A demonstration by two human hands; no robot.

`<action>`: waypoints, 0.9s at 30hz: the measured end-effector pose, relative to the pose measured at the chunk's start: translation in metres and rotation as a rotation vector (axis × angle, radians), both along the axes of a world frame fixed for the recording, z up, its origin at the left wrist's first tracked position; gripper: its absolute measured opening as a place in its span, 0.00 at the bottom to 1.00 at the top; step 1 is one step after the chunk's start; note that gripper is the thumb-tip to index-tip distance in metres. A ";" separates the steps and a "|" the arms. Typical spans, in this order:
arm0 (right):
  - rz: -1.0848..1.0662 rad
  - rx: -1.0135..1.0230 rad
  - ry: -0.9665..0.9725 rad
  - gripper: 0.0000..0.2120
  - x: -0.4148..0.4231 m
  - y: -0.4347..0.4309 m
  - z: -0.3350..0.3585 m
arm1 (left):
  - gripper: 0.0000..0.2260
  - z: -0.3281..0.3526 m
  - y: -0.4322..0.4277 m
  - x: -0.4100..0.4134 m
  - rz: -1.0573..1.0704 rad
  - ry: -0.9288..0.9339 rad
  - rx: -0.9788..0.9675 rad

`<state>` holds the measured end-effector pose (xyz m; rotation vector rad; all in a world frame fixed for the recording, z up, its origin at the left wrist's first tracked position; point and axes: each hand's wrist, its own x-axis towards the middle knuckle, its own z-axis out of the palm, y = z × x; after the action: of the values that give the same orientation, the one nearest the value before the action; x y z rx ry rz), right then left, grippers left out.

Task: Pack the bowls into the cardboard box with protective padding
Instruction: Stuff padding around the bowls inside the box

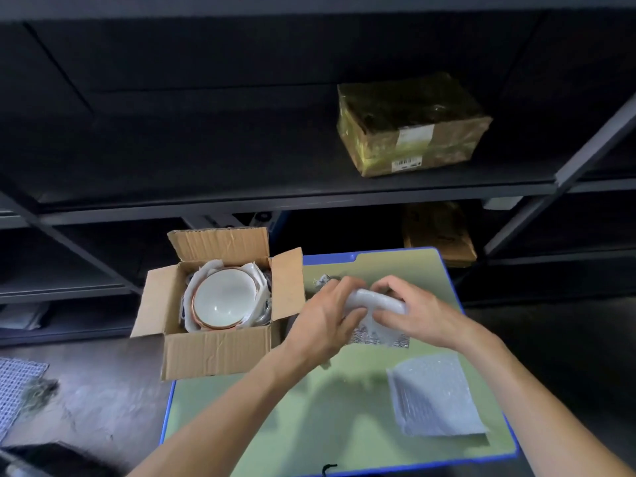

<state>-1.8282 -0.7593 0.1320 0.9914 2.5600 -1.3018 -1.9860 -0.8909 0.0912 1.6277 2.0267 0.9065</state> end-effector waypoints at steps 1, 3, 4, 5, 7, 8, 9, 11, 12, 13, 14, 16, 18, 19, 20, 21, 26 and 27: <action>0.009 0.024 -0.004 0.17 -0.003 -0.003 0.002 | 0.13 0.001 -0.003 -0.002 0.017 -0.016 0.008; 0.040 0.097 0.001 0.23 -0.008 -0.009 0.005 | 0.12 0.006 -0.009 -0.004 0.060 -0.058 0.036; 0.056 0.140 0.014 0.23 -0.011 -0.011 0.008 | 0.12 0.010 -0.012 -0.006 0.083 -0.078 0.045; 0.065 0.175 0.035 0.21 -0.014 -0.013 0.010 | 0.12 0.014 -0.015 -0.007 0.103 -0.097 0.046; 0.072 0.188 0.075 0.16 -0.020 -0.014 0.015 | 0.13 0.022 -0.023 -0.008 0.132 -0.124 0.022; 0.078 0.170 0.085 0.13 -0.023 -0.014 0.016 | 0.13 0.026 -0.027 -0.010 0.140 -0.131 0.003; 0.088 0.146 0.096 0.12 -0.026 -0.015 0.019 | 0.13 0.030 -0.031 -0.011 0.143 -0.133 -0.011; 0.109 0.094 0.122 0.10 -0.033 -0.017 0.022 | 0.12 0.037 -0.039 -0.015 0.146 -0.129 -0.011; 0.118 0.072 0.131 0.09 -0.036 -0.018 0.025 | 0.12 0.040 -0.042 -0.017 0.152 -0.133 -0.002; 0.129 0.060 0.138 0.09 -0.040 -0.020 0.028 | 0.11 0.044 -0.046 -0.019 0.161 -0.142 0.008; 0.140 0.056 0.145 0.08 -0.044 -0.021 0.030 | 0.12 0.048 -0.050 -0.022 0.173 -0.154 0.015; 0.161 0.051 0.161 0.07 -0.053 -0.024 0.033 | 0.14 0.054 -0.057 -0.027 0.196 -0.187 0.017; 0.178 0.029 0.183 0.09 -0.063 -0.030 0.037 | 0.15 0.059 -0.065 -0.034 0.223 -0.208 0.013; 0.188 0.024 0.189 0.11 -0.066 -0.032 0.039 | 0.15 0.060 -0.068 -0.036 0.237 -0.209 0.015; 0.210 0.047 0.192 0.14 -0.071 -0.035 0.041 | 0.15 0.061 -0.071 -0.040 0.258 -0.213 0.018; 0.240 0.101 0.190 0.16 -0.076 -0.038 0.044 | 0.15 0.061 -0.076 -0.044 0.279 -0.224 0.018; 0.320 0.264 0.244 0.11 -0.101 -0.054 0.050 | 0.10 0.063 -0.095 -0.063 0.313 -0.240 0.013; 0.331 0.280 0.232 0.09 -0.105 -0.057 0.050 | 0.10 0.063 -0.097 -0.067 0.319 -0.238 0.015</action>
<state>-1.9337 -0.8162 0.1823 0.4338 2.9775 -1.0427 -2.0535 -0.9880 0.1546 1.1556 2.1436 1.1655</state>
